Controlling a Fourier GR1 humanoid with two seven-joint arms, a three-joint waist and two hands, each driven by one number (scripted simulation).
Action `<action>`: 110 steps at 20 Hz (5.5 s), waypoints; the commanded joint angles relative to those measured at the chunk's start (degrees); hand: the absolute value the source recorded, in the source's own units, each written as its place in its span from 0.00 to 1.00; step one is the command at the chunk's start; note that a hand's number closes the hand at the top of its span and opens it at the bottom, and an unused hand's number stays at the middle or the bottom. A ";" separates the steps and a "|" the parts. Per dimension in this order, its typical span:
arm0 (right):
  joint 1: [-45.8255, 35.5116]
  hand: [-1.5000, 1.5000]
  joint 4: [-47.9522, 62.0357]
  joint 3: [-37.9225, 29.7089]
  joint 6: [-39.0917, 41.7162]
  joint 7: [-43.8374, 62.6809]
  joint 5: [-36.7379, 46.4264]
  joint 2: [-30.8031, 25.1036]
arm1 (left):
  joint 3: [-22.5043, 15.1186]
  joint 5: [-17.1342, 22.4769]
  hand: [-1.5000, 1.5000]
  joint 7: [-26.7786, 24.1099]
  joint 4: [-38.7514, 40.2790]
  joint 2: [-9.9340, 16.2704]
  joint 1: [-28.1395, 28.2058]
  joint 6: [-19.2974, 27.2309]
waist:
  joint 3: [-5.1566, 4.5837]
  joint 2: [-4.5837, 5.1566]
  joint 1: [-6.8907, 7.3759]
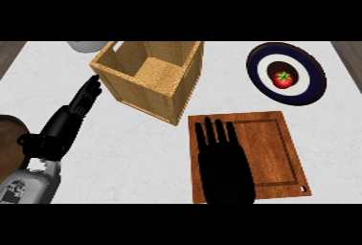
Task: Pick the squash from the cutting board and place it in the basket
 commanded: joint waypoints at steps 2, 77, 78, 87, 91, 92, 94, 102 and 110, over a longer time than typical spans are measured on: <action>1.17 0.00 0.47 0.00 -0.98 -0.29 1.05 1.45 | 3.40 -0.86 0.50 -3.42 9.72 -2.22 -5.02 -3.61 | -0.02 0.08 -0.34; -19.30 1.00 11.02 7.12 -60.06 13.03 -5.78 1.49 | 5.59 -9.60 0.50 1.57 1.18 -12.92 -3.73 -12.98 | -0.13 0.38 8.73; -20.09 1.00 10.77 7.60 -61.61 14.37 -5.09 1.49 | 5.97 -9.78 0.50 1.57 1.41 -12.02 -3.90 -13.38 | -0.17 0.12 8.56; -30.38 1.00 16.07 4.22 -64.40 22.40 -4.54 1.48 | 5.75 -10.45 0.50 3.19 2.33 -12.42 -5.19 -12.67 | -0.42 -0.33 8.38; -36.97 1.00 20.06 1.95 -61.77 25.49 -4.08 1.48 | 5.37 -11.05 0.50 2.93 3.14 -12.82 -6.15 -12.38 | -0.50 -0.42 7.55; -37.92 1.00 21.64 0.83 -62.79 25.72 -4.36 1.47 | 5.95 -10.55 0.50 2.26 3.50 -12.31 -6.09 -12.93 | -0.53 -0.01 8.06; -41.04 1.00 23.51 -1.46 -63.12 26.47 -4.50 1.47 | 5.63 -10.94 0.50 2.12 3.37 -12.04 -5.96 -13.12 | -0.50 -0.04 8.61; -51.95 1.00 34.99 -9.72 -64.85 29.37 -1.62 1.47 | 5.69 -11.06 0.50 1.68 3.80 -13.07 -6.12 -12.20 | -0.45 0.43 7.70; -60.09 1.00 45.57 -16.51 -68.31 31.31 2.18 1.47 | 6.71 -10.15 0.50 2.43 2.96 -12.15 -6.26 -12.93 | -0.35 0.49 7.66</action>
